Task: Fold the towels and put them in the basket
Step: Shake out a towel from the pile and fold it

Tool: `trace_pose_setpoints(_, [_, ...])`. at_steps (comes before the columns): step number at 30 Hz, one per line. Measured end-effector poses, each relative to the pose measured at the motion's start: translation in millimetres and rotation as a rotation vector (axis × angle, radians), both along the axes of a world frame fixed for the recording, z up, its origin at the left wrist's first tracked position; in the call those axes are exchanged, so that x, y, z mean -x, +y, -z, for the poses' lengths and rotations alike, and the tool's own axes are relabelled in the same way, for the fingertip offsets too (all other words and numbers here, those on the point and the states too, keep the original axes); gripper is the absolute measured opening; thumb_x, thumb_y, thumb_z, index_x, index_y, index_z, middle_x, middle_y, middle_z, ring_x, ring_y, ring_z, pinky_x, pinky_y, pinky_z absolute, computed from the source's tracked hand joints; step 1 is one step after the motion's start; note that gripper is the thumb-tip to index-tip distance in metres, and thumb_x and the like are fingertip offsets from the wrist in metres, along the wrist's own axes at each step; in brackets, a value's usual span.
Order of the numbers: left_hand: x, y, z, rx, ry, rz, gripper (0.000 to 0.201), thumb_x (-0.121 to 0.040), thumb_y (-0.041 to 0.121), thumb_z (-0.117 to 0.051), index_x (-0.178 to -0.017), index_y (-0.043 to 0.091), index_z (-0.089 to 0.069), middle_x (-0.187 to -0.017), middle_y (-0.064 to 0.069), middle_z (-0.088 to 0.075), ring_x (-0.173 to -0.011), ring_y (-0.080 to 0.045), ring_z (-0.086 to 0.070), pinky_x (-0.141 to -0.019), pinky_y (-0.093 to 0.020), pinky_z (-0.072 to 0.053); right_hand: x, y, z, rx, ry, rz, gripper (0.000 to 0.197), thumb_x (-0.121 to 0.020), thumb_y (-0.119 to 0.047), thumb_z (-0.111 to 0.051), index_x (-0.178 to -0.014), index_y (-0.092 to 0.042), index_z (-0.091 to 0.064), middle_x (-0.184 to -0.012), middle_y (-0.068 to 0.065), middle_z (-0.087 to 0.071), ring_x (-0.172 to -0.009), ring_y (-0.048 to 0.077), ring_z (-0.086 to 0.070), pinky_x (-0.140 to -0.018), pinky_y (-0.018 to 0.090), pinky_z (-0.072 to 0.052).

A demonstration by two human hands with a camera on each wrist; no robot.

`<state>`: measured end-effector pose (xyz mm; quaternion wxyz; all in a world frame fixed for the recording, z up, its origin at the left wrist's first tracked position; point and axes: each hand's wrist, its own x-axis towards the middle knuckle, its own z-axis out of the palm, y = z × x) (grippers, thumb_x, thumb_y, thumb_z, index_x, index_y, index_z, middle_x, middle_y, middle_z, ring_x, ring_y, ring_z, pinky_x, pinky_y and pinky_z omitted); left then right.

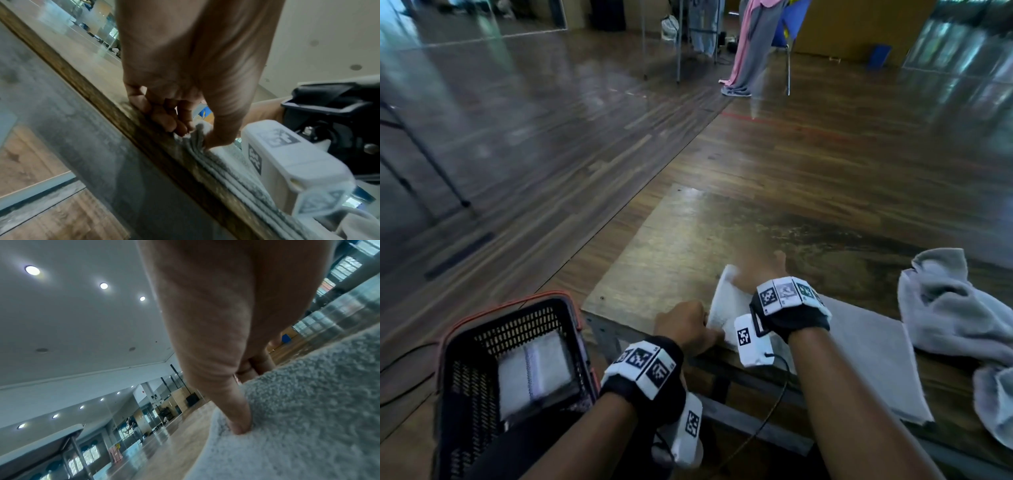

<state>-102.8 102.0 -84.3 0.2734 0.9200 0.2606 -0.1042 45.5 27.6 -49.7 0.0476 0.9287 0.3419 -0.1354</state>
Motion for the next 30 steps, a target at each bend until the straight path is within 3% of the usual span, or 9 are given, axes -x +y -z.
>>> trace_pose_setpoints(4, [5,2,-5,0.135,-0.089,-0.058,0.030,-0.078,0.044,-0.061,-0.073,0.024,-0.040,-0.080,0.002,-0.053,-0.080,-0.023,-0.055,-0.070,-0.035,-0.041,-7,2,-9,-0.111,0.015,0.028,0.024,-0.091,-0.033,-0.048,-0.105,-0.022,-0.063,-0.113,0.003,-0.062,-0.111,0.024,-0.053,-0.102,0.047,-0.021])
trace_pose_setpoints(8, [11,18,-26,0.118,-0.503,-0.248,0.025,-0.078,0.029,-0.064,-0.091,0.018,-0.046,-0.085,-0.002,-0.060,-0.075,-0.026,-0.058,-0.070,-0.040,-0.050,-15,-4,-37,-0.697,-0.059,0.047,0.014,-0.089,-0.023,-0.057,-0.100,-0.020,-0.064,-0.098,0.002,-0.053,-0.108,0.028,-0.049,-0.099,0.048,-0.033])
trace_pose_setpoints(11, [11,30,-48,0.192,-0.833,-0.346,0.023,-0.076,0.019,-0.066,-0.095,0.021,-0.054,-0.083,0.009,-0.058,-0.063,-0.001,-0.049,-0.060,-0.022,-0.043,-20,-12,-54,-1.089,-0.035,0.039,0.007,-0.084,-0.021,-0.063,-0.091,-0.023,-0.065,-0.084,-0.004,-0.053,-0.090,0.020,-0.053,-0.085,0.039,-0.042])
trace_pose_setpoints(14, [12,32,-58,0.225,-0.890,-0.301,0.019,-0.075,0.015,-0.066,-0.088,0.026,-0.058,-0.082,0.012,-0.059,-0.065,0.002,-0.048,-0.056,-0.008,-0.037,-20,-29,-51,-1.260,0.272,0.056,0.007,-0.086,-0.020,-0.062,-0.088,-0.027,-0.064,-0.071,-0.010,-0.057,-0.068,0.008,-0.053,-0.067,0.024,-0.042])
trace_pose_setpoints(16, [12,25,-58,0.193,-0.891,-0.248,0.018,-0.074,0.014,-0.065,-0.087,0.025,-0.058,-0.086,0.009,-0.059,-0.071,-0.002,-0.049,-0.061,-0.010,-0.038,-24,-41,-40,-1.286,0.457,0.085,0.012,-0.088,-0.014,-0.059,-0.086,-0.025,-0.063,-0.068,-0.005,-0.059,-0.061,0.007,-0.053,-0.059,0.018,-0.042])
trace_pose_setpoints(20, [7,-6,-48,0.102,-0.850,-0.094,0.015,-0.072,0.023,-0.064,-0.086,0.025,-0.058,-0.086,0.009,-0.059,-0.075,-0.009,-0.054,-0.071,-0.033,-0.047,-35,-62,-21,-1.298,0.785,0.343,0.023,-0.086,-0.030,-0.052,-0.074,-0.013,-0.062,-0.054,-0.002,-0.055,-0.052,0.013,-0.043,-0.052,0.029,-0.024])
trace_pose_setpoints(22, [3,-24,-40,0.007,-0.812,0.007,0.016,-0.071,0.027,-0.064,-0.086,0.024,-0.059,-0.085,0.010,-0.058,-0.077,-0.013,-0.055,-0.072,-0.038,-0.047,-39,-77,-14,-1.203,0.720,0.379,0.025,-0.090,-0.029,-0.053,-0.072,-0.014,-0.062,-0.053,-0.003,-0.054,-0.046,0.010,-0.042,-0.048,0.028,-0.025])
trace_pose_setpoints(25, [-3,-48,-27,-0.141,-0.743,0.142,0.018,-0.070,0.030,-0.062,-0.088,0.028,-0.057,-0.088,0.011,-0.055,-0.086,-0.015,-0.054,-0.076,-0.031,-0.035,-41,-98,-4,-1.052,0.586,0.402,0.017,-0.088,-0.010,-0.057,-0.074,-0.015,-0.064,-0.063,-0.002,-0.059,-0.046,0.001,-0.051,-0.044,0.015,-0.040])
trace_pose_setpoints(30, [-10,-74,-14,-0.301,-0.644,0.330,0.023,-0.069,0.029,-0.070,-0.090,0.026,-0.060,-0.092,0.004,-0.059,-0.090,-0.021,-0.056,-0.079,-0.033,-0.033,-46,-121,7,-0.906,0.549,0.460,0.010,-0.087,-0.004,-0.058,-0.093,-0.007,-0.065,-0.075,0.003,-0.060,-0.060,0.010,-0.051,-0.049,0.009,-0.044])
